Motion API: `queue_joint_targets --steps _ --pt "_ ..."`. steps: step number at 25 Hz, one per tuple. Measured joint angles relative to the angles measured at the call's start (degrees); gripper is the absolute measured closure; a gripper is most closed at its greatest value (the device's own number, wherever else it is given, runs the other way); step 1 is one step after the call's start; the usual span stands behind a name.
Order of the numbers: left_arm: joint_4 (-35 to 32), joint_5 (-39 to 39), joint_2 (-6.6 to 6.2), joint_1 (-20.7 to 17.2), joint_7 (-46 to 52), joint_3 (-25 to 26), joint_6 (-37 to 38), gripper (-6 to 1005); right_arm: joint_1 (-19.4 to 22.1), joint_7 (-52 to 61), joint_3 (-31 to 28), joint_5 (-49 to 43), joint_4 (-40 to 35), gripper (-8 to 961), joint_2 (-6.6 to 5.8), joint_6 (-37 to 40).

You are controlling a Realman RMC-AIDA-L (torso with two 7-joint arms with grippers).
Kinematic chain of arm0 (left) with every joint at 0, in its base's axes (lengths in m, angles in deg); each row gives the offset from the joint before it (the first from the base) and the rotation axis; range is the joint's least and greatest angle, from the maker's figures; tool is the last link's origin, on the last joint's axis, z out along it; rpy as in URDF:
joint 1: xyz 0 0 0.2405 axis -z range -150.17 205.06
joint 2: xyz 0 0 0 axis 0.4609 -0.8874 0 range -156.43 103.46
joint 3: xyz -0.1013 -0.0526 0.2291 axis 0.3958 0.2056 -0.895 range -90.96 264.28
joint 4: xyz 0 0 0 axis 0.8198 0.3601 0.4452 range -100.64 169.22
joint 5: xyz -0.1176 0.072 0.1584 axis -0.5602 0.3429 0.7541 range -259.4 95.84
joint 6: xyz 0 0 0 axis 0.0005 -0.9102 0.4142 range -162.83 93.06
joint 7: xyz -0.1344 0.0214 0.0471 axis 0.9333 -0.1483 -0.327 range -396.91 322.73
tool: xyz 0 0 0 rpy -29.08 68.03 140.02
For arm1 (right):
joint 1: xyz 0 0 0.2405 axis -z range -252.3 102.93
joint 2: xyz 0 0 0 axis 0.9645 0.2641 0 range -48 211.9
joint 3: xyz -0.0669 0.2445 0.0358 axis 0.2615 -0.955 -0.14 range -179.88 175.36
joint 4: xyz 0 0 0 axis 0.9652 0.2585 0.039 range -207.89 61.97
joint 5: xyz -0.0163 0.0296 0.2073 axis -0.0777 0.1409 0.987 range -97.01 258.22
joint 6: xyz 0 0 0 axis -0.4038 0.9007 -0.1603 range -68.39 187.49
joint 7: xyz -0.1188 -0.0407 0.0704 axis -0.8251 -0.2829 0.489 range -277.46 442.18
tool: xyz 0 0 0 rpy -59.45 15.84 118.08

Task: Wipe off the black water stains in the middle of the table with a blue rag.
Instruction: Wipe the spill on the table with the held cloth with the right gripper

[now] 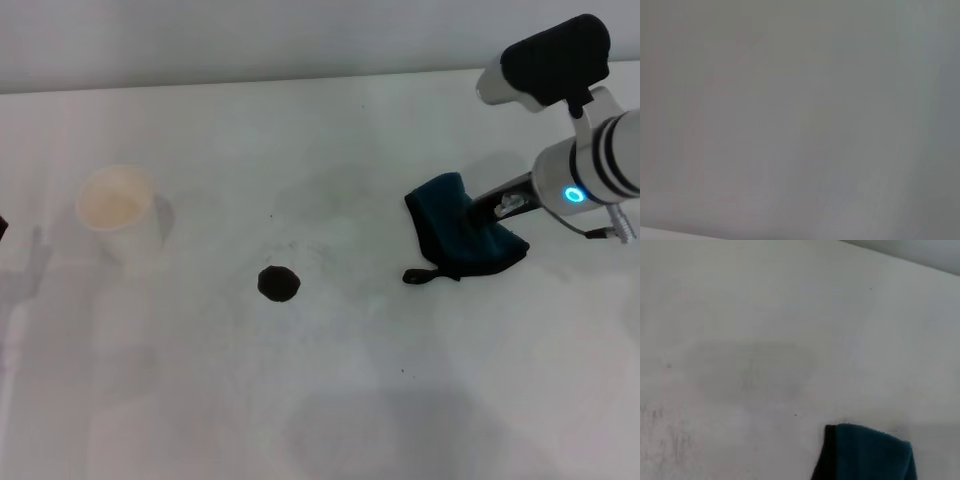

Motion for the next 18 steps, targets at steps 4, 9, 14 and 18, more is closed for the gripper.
queue_joint_targets --steps 4,9,14,18 --pt "0.2 0.1 0.0 0.3 0.0 0.0 0.0 108 -2.5 -0.2 -3.1 0.8 5.1 873 0.19 0.3" --pt "0.5 0.1 -0.17 0.7 0.1 0.0 0.0 108 -1.9 -1.8 -2.6 4.0 3.5 894 0.17 2.3" --pt "1.1 0.1 -0.17 1.1 0.1 0.1 0.0 108 -2.0 -6.0 1.3 8.8 -2.3 895 0.12 -0.7" --pt "1.2 0.1 -0.17 1.9 0.1 0.0 -0.1 107 -3.8 -6.4 9.1 9.3 -6.5 896 0.24 -2.1"
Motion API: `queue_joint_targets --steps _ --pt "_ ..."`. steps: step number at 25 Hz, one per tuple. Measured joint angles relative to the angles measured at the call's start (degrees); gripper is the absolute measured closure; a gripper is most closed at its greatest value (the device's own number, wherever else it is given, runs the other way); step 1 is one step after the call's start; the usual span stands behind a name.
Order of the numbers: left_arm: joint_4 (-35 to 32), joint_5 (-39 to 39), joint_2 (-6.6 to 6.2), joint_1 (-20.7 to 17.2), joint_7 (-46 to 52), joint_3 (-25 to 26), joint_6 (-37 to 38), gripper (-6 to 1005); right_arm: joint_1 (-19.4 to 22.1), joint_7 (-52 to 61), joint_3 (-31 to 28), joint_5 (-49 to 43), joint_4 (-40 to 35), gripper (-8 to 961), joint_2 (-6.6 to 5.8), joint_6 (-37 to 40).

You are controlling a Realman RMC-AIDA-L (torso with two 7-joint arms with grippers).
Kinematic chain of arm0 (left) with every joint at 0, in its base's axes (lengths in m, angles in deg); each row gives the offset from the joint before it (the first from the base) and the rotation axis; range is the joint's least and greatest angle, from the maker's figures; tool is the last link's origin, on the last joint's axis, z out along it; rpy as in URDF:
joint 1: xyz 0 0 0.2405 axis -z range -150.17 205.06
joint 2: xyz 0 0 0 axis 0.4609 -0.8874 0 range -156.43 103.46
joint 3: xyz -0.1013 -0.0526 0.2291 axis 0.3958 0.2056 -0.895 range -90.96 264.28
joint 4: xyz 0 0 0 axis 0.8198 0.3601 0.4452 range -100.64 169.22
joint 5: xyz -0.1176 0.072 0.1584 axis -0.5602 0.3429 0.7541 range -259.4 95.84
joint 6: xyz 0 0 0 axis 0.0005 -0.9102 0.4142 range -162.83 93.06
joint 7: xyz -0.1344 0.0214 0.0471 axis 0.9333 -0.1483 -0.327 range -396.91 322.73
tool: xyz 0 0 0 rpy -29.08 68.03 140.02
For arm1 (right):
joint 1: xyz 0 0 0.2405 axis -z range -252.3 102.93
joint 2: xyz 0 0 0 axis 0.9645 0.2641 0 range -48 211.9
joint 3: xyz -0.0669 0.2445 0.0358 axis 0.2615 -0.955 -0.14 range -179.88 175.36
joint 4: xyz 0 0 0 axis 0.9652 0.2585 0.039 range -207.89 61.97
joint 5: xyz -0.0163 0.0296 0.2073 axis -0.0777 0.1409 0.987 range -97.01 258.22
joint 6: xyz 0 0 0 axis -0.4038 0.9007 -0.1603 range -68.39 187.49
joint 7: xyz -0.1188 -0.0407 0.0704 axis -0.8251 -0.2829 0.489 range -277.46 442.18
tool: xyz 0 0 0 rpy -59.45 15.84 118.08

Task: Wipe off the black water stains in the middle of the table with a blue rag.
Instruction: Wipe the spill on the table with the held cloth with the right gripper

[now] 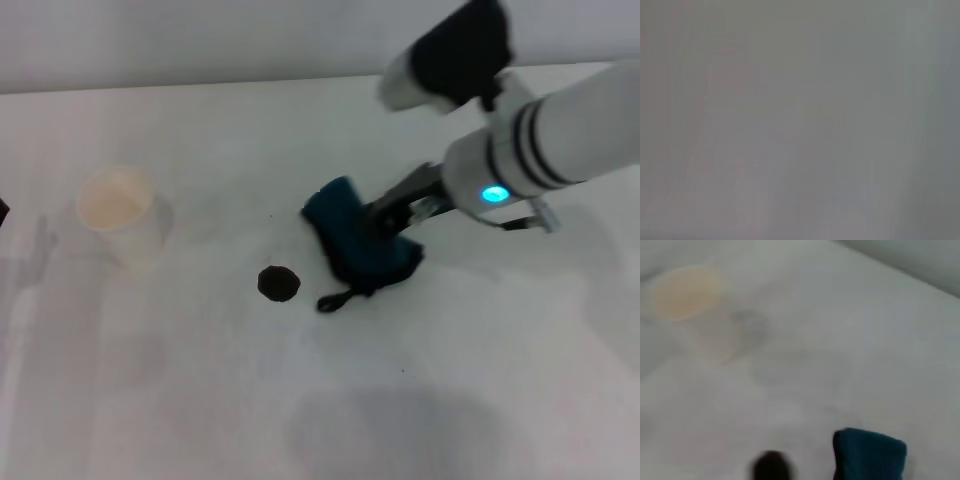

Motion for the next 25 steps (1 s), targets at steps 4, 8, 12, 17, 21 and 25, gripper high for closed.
queue_joint_targets --steps 4,8,12,17,21,25 --pt "0.1 0.0 0.0 0.7 0.0 0.0 -0.2 108 -3.7 -0.1 7.6 0.1 -0.6 894 0.12 0.0" --pt "0.1 0.2 0.0 1.6 0.0 -0.2 -1.5 108 -6.9 -0.1 15.0 0.0 2.2 893 0.3 4.0" --pt "0.1 1.1 0.05 2.0 0.0 -0.2 -2.1 108 -9.2 0.1 20.7 0.0 6.9 896 0.52 9.0" --pt "0.0 2.1 0.09 2.1 0.0 -0.2 -2.1 107 -9.6 -0.1 24.3 0.0 10.9 897 0.55 15.1" --pt "0.0 2.2 0.12 2.3 0.0 -0.2 -2.2 107 -9.8 0.0 25.8 0.1 12.7 897 0.54 18.4" --pt "0.0 2.2 0.18 2.6 0.0 -0.2 -2.5 107 -9.7 0.2 25.9 0.1 14.2 896 0.53 21.5"
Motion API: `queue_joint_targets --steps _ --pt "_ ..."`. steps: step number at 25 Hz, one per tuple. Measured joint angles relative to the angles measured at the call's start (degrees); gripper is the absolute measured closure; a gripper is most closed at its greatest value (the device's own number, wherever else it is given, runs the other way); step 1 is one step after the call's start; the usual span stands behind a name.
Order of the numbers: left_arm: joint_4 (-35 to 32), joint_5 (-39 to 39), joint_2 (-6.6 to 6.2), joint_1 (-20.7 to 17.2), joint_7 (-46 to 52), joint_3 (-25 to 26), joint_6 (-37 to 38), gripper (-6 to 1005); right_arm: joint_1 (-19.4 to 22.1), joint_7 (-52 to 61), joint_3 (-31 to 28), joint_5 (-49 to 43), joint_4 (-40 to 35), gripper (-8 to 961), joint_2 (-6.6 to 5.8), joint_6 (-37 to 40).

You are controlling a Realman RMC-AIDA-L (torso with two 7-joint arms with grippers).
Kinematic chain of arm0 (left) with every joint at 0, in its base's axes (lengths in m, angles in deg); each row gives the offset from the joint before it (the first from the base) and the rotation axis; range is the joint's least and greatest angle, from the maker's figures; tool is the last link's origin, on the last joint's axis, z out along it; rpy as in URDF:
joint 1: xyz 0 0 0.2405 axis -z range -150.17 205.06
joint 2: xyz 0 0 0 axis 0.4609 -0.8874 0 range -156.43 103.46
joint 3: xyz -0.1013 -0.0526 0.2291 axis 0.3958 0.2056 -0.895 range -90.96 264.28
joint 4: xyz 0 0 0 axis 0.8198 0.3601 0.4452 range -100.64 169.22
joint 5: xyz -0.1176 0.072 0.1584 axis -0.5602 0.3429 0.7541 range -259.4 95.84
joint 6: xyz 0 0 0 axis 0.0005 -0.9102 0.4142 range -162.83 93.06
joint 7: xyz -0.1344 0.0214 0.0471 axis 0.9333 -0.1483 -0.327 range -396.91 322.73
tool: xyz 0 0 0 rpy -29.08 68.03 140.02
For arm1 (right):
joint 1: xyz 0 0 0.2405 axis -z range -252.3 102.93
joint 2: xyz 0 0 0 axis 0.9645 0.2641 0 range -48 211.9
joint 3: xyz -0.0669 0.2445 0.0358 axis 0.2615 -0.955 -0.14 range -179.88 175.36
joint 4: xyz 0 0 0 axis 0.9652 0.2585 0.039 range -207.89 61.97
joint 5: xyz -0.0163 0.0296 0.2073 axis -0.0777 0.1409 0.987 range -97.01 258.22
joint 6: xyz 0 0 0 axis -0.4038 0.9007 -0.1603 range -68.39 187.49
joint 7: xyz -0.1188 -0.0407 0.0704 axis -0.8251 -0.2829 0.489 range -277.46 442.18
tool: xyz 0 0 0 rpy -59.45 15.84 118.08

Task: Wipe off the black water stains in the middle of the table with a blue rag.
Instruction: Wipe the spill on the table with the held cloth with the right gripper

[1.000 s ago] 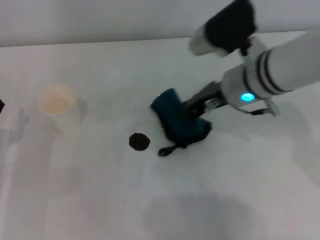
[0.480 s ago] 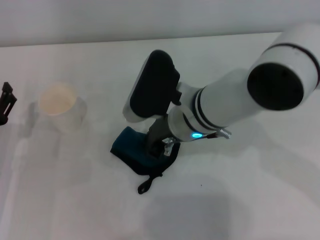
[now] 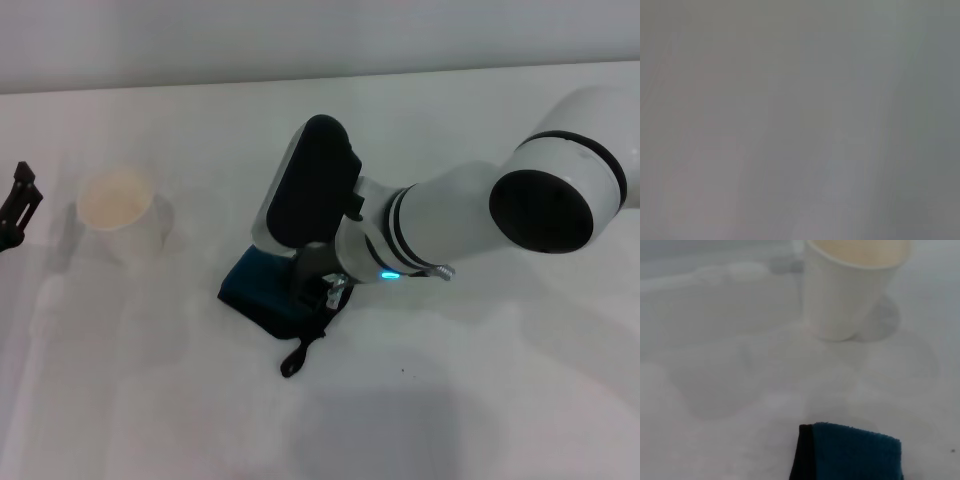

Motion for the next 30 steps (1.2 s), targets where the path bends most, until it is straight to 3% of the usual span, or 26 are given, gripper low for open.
queue_joint_targets --steps 14,17,23,30 --pt "-0.1 0.0 -0.01 0.0 0.0 0.0 -0.2 107 0.6 6.6 -12.0 -13.0 4.4 893 -0.36 0.9" --pt "-0.1 0.0 -0.08 0.2 0.0 0.0 -0.3 107 0.5 6.6 -9.8 -11.1 3.1 882 -0.09 -0.5" --pt "-0.1 0.0 -0.02 0.2 0.0 0.0 -0.3 107 -0.5 6.4 2.0 -4.7 -3.4 861 -0.03 -3.4" --pt "-0.1 0.0 0.0 0.2 0.0 0.0 -0.3 108 2.7 6.1 1.9 -4.5 -8.9 836 -0.18 -5.3"
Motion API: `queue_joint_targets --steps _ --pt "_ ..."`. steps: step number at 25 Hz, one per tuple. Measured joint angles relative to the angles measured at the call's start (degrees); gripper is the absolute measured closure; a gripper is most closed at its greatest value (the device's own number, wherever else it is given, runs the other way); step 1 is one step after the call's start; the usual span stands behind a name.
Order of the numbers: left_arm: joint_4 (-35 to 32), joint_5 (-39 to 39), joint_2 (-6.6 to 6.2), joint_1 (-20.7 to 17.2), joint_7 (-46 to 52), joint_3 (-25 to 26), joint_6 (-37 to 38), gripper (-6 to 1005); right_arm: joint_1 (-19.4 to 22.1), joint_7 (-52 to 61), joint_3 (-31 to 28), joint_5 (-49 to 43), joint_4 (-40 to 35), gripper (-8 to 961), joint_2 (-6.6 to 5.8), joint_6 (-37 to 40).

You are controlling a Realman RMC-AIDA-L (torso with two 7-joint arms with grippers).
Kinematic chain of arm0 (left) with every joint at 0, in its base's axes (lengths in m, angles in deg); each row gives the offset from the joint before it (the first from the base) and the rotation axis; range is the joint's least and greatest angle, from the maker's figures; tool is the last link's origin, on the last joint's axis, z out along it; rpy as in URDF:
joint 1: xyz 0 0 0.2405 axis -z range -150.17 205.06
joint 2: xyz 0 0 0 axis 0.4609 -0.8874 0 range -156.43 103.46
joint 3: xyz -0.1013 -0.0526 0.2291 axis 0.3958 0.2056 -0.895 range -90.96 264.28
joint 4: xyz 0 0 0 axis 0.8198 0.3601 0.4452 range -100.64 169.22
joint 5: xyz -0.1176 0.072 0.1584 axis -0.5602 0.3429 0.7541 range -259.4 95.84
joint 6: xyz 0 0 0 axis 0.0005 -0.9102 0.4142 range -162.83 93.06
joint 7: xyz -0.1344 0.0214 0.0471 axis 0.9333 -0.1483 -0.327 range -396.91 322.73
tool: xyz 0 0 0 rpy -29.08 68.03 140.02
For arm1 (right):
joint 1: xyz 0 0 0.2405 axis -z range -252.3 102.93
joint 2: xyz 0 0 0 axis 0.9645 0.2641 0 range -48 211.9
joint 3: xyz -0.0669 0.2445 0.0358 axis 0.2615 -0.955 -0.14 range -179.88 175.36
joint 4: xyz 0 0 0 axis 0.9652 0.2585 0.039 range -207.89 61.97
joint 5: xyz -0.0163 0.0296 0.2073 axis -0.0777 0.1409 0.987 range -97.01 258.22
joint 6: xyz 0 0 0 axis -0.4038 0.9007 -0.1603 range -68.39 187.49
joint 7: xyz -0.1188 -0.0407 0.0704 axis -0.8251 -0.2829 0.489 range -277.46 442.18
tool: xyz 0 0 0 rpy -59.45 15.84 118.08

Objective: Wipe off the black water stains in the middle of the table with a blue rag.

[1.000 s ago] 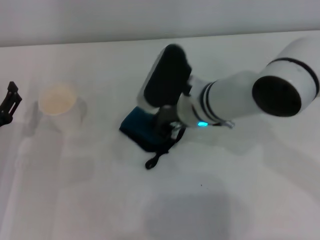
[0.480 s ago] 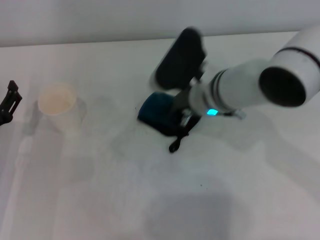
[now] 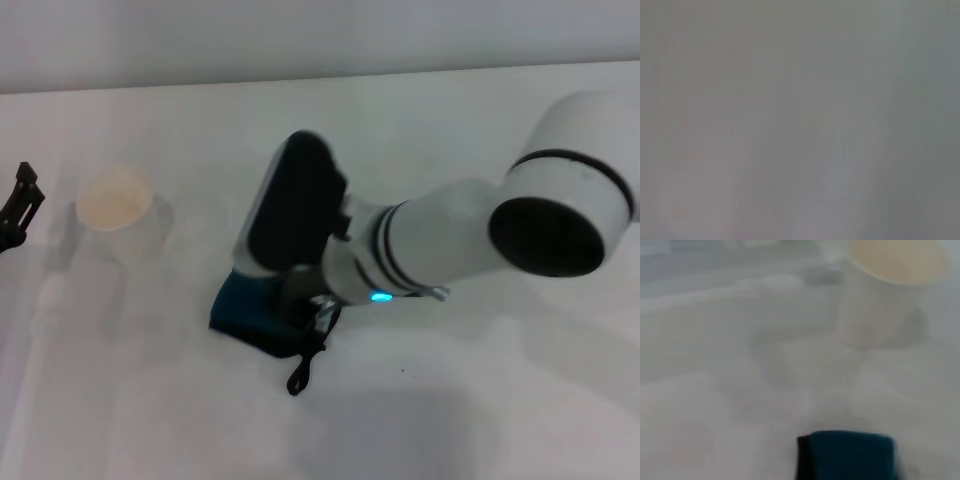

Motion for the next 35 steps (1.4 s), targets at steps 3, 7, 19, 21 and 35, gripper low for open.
queue_joint_targets --steps 3,7,19,21,35 --pt "0.0 0.0 -0.05 0.1 0.0 0.0 0.0 108 1.9 0.0 -5.9 -0.2 2.0 826 -0.2 -0.7" --pt "0.0 0.0 -0.08 0.0 0.0 0.0 0.1 108 6.0 0.2 -14.3 -3.1 1.2 812 -0.58 -4.2" --pt "0.1 0.0 -0.18 0.2 0.1 0.0 0.3 108 17.4 0.2 -30.9 -7.1 -6.5 769 -0.91 -5.9" --pt "0.1 0.0 -0.18 0.3 0.1 0.0 0.3 108 17.6 -0.4 -30.8 -6.6 -6.3 762 -0.95 -6.0" --pt "0.1 0.0 -0.18 0.4 0.1 0.0 0.5 107 17.7 -2.3 -32.0 -2.2 -6.4 668 -0.89 -2.4"
